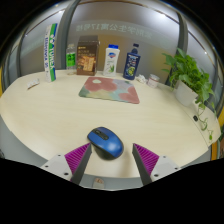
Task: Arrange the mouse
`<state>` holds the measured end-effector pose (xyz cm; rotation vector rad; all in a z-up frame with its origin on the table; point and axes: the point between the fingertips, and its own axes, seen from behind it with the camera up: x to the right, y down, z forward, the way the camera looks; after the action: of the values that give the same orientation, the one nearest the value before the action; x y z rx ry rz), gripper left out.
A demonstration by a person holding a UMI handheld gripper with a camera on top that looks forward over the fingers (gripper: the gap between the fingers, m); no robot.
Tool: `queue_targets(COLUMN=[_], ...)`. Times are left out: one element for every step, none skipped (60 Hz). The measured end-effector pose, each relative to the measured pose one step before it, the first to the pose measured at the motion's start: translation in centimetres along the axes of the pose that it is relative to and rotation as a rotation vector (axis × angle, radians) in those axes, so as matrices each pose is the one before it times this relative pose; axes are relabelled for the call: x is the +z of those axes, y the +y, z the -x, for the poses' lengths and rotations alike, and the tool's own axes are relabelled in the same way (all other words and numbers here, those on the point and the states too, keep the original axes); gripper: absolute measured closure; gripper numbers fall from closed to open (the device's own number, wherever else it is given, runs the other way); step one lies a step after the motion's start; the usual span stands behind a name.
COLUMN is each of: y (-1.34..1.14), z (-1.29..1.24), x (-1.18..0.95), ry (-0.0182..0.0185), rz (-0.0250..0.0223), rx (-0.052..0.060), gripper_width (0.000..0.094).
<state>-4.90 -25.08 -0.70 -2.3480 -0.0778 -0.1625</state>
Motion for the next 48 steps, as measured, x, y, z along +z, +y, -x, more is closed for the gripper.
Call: queue_targets(y=[-0.228,-0.258,-0.265,-0.269,-0.296,-0.298,-0.276,-0.279,-0.236,-0.19,-0.148,-0.141,-0.061,-0.009,0.015,-0.136,-0.159,0.026,-0.019,0.013,0.088,0.007,-0.016,-0.026,0.032,-0.016,-0.002,0.004,-0.01,0.022,0.007,0.026,-0.071,-0.147,-0.22,-0.277,-0.264,-0.322,-0.423,-0.523,-0.586,-0.652,-0.849,-1.01,-1.134,-1.211,-1.281,-1.32], z=[-0.133,-0.217,-0.23,-0.219,-0.167,-0.172,-0.223,-0.2,-0.307,-0.222,-0.139,-0.08,-0.058,-0.059,-0.022,0.139,0.12,0.147,0.266,0.233,0.209,0.196,-0.025,-0.075,0.025,0.01,0.036,0.037,-0.03,0.041,0.007,-0.013,-0.014,-0.03,-0.016,-0.02,-0.044,-0.112,-0.114,-0.075,-0.099,-0.132,-0.186,-0.213,-0.245,-0.263,-0.224,-0.174], x=[0.015,0.235,0.275,0.256,0.269,0.292,0.26,0.277,0.411,0.305,0.276,0.294,0.256,0.258,0.253,0.14,0.162,0.165,0.077,0.074,0.005,0.076,0.017,-0.002,-0.005,0.011,0.023,0.015,0.007,-0.056,0.052,-0.01,-0.039,-0.08,-0.081,-0.098,-0.097,-0.157,-0.199,-0.194,-0.224,-0.437,-0.309,-0.306,-0.311,-0.279,-0.225,-0.135], ry=[0.00286,0.00282,0.00291,0.00276,0.00159,0.00082,0.00125,0.00139,0.0007,0.0012,-0.00014,-0.002,-0.00366,-0.00445,-0.00549,-0.01185,-0.01071,-0.01033,-0.01528,-0.01405,-0.00962,-0.01175,-0.00067,0.00278,0.00007,-0.00015,0.00078,-0.00023,0.0017,0.00104,0.00242,0.00346,0.00361,0.00347,0.00149,0.00122,0.00133,0.002,0.00163,0.00001,-0.00083,0.00057,0.00177,0.00271,0.00316,0.00359,0.00297,0.0018], rz=[-0.00085,-0.00068,-0.00008,0.0002,-0.00038,-0.00043,-0.00044,-0.00051,0.00051,0.00138,0.0019,0.00157,0.00232,0.00374,0.00453,0.00002,-0.00248,0.00258,0.00159,0.00078,0.00289,0.00055,0.00016,-0.00136,0.0005,-0.00018,0.00085,0.0016,0.00311,0.00657,0.00745,0.00729,0.00501,0.00305,-0.00153,-0.00253,-0.00145,-0.00131,-0.00333,-0.00573,-0.00515,-0.00566,-0.01034,-0.01309,-0.01556,-0.01626,-0.01768,-0.01784], rx=[0.0003,-0.0004,0.0003,0.0004,0.0013,0.0016,0.0013,0.0018,0.0,0.0012,0.0021,0.0024,0.0028,0.0029,0.0029,0.0059,0.0083,0.0058,0.0068,0.008,0.0074,0.0087,0.0063,0.0014,-0.0025,-0.0036,-0.0041,-0.0024,-0.0003,0.0042,0.0045,0.003,0.0006,-0.0016,-0.0025,-0.0015,-0.0013,0.0014,0.0044,0.0059,0.0041,0.0035,0.0045,0.0047,0.0042,0.0044,0.0043,0.0045], gripper_width=[0.0092,0.0092,0.0092,0.0094,0.0092,0.0092,0.0095,0.0093,0.0094,0.01,0.0109,0.0118,0.0132,0.015,0.017,0.0187,0.0214,0.0258,0.0303,0.0353,0.0402,0.0442,0.0442,0.0446,0.0456,0.0463,0.0475,0.0489,0.0501,0.0515,0.0526,0.053,0.0539,0.0548,0.0555,0.0556,0.0568,0.0567,0.0567,0.0569,0.0569,0.0568,0.0567,0.0569,0.0567,0.0568,0.0567,0.0567])
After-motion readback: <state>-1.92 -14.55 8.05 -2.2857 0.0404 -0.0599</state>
